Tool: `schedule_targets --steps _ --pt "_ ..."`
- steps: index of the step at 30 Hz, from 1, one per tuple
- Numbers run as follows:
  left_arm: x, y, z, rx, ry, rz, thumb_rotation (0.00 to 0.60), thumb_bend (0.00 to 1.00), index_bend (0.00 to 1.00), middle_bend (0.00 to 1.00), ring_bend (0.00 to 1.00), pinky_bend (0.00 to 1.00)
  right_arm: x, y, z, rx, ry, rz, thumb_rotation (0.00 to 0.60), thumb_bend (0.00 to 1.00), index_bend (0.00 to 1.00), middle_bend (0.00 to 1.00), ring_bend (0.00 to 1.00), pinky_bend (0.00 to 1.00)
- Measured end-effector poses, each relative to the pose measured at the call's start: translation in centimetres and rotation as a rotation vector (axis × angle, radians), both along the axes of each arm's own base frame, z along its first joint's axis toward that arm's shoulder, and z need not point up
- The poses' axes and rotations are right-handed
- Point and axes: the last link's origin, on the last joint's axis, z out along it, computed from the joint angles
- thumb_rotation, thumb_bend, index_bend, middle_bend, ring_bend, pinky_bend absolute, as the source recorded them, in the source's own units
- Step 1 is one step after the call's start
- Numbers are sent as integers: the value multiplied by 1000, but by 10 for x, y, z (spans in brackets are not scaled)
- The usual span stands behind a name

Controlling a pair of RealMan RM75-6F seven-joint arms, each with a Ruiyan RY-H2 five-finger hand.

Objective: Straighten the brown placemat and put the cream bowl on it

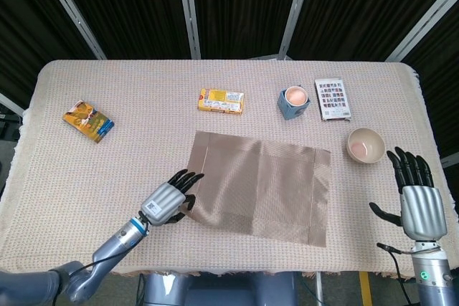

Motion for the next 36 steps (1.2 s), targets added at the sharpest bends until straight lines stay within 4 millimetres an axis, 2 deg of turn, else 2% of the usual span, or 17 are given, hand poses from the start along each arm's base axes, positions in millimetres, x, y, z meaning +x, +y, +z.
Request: schedule_targets --steps 12,21,36 --pt "-12 -32 33 -85 86 95 600 421 619 0 0 0 1 0 -1 3 7 4 600 0 0 0 0 0" --pt "-18 -61 43 -142 149 89 600 420 619 0 0 0 3 2 -3 9 16 11 600 0 0 0 0 0" --pt "-32 -64 48 -134 196 111 600 419 616 0 0 0 4 2 -4 7 21 13 600 0 0 0 0 0"
